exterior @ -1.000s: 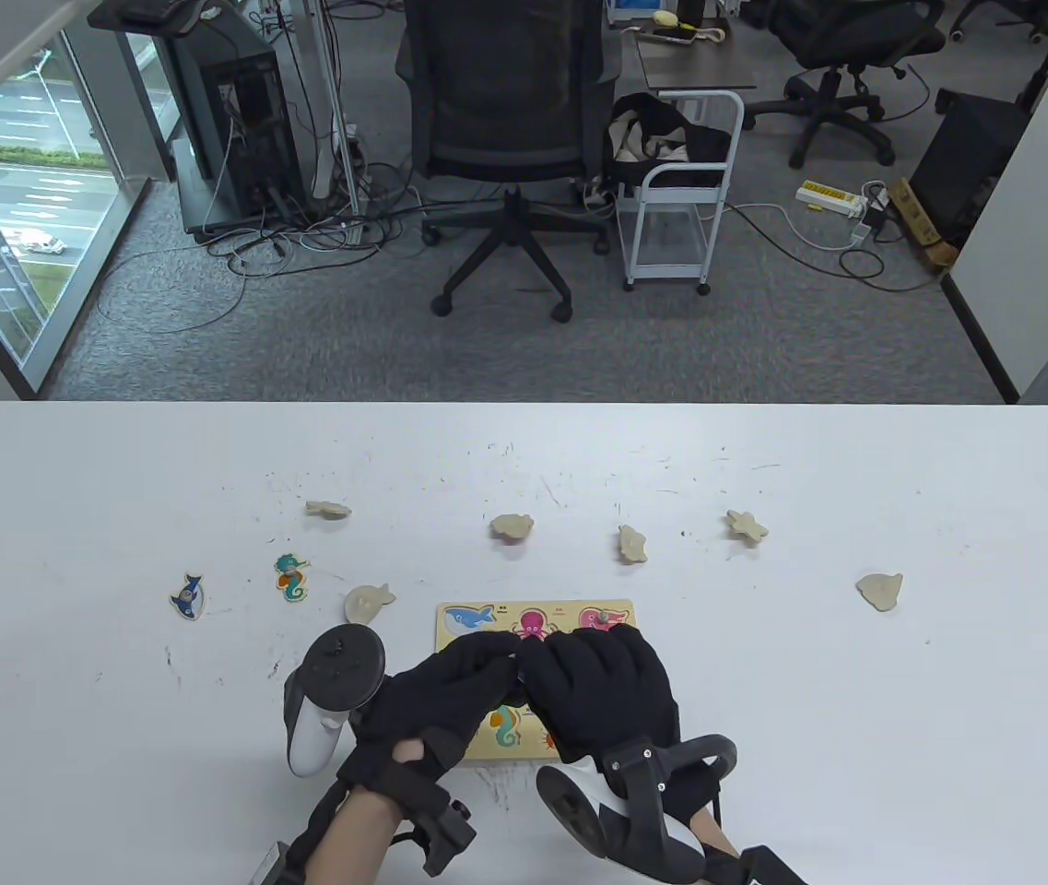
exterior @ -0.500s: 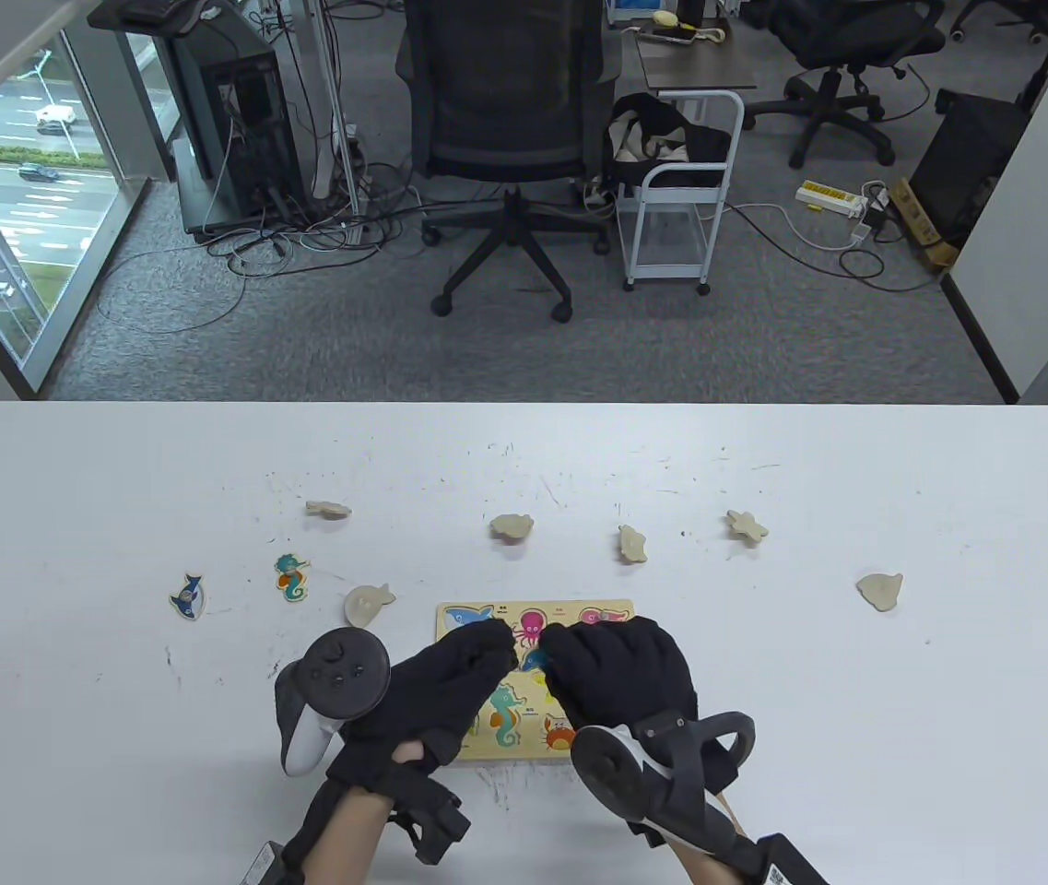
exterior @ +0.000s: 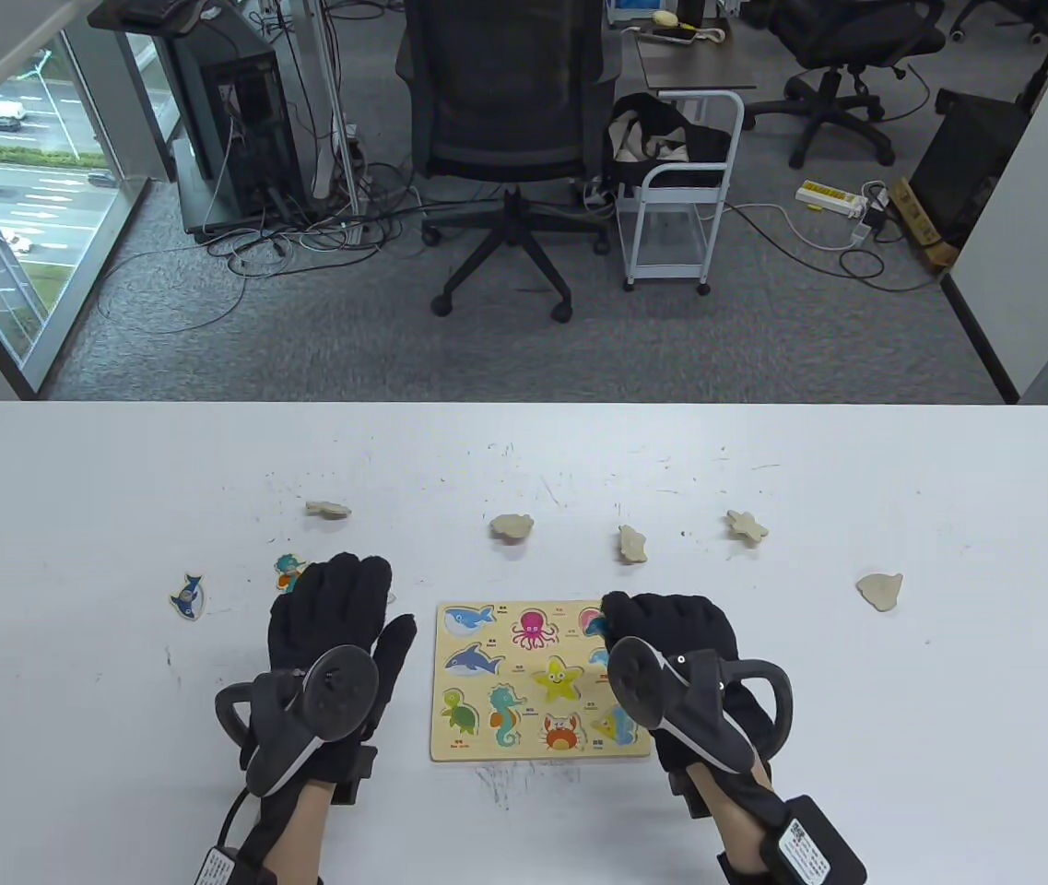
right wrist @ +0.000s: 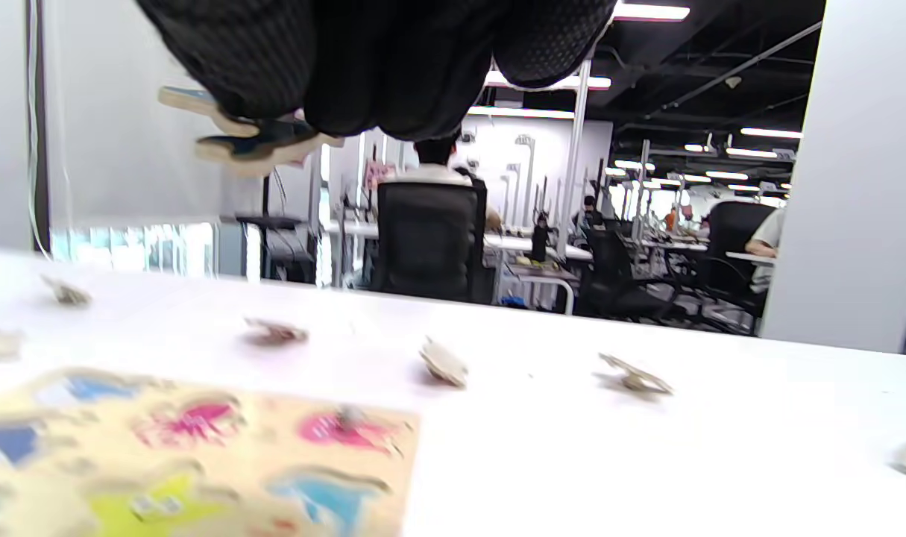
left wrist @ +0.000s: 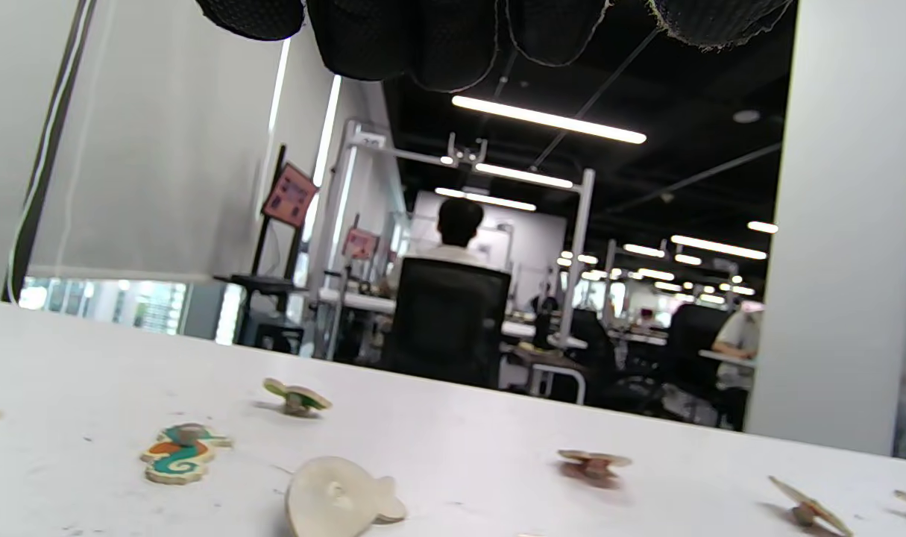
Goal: Fit puzzle pieces into frame
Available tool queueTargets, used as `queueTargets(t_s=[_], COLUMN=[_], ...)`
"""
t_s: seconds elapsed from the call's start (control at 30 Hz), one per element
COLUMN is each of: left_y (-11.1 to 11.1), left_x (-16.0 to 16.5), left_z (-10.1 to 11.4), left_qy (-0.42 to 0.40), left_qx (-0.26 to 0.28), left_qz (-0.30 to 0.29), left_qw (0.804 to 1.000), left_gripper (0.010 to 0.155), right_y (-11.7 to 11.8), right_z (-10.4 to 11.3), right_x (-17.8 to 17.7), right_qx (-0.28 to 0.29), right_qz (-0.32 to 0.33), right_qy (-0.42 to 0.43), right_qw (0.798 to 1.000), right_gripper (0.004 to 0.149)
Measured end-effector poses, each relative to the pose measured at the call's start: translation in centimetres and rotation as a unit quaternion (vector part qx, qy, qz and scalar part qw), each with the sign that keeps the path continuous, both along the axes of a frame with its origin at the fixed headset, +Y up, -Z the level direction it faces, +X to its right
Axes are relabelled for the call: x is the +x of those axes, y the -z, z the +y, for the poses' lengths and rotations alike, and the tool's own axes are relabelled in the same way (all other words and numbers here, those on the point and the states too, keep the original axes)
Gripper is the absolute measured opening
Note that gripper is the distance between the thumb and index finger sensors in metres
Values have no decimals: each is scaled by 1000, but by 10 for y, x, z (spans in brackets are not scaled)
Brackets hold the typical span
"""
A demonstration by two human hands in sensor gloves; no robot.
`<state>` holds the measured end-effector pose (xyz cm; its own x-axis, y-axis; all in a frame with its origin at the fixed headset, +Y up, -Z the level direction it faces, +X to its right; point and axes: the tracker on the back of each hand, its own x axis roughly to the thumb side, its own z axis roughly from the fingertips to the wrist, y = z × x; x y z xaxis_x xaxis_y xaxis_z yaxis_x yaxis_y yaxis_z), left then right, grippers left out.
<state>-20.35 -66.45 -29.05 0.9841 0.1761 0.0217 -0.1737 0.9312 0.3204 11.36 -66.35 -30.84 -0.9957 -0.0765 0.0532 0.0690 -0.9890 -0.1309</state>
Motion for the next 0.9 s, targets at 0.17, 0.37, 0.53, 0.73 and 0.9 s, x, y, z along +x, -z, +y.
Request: queueTargets(t_s=[0.17,0.37,0.53,0.73,0.9], left_y=[3,3,3,2,2], left_x=[-4,0,-1,-2,-1], left_z=[-3,-3,-4,-3,-3], left_qy=[-1,3,-16,-19,-17], left_qx=[-9,-10,-14,-9,-11], left_qz=[7,1,-9,-10,-11], left_qw=[1000,1000,1000,1000,1000], left_gripper=[70,70,70,70,69], right_y=[22,35,44,53,57], right_z=[-23,-54,-74,-86,-92], right_x=[0,-8,-11,-11,-13], right_qx=[-73,-117,-142,-158,-163], right_qz=[-15,-25,-37,-51,-54], right_qy=[-34,-76,-86,-85,-88], right_qw=[997,990,985,982,981], right_gripper=[45,45,45,44,44])
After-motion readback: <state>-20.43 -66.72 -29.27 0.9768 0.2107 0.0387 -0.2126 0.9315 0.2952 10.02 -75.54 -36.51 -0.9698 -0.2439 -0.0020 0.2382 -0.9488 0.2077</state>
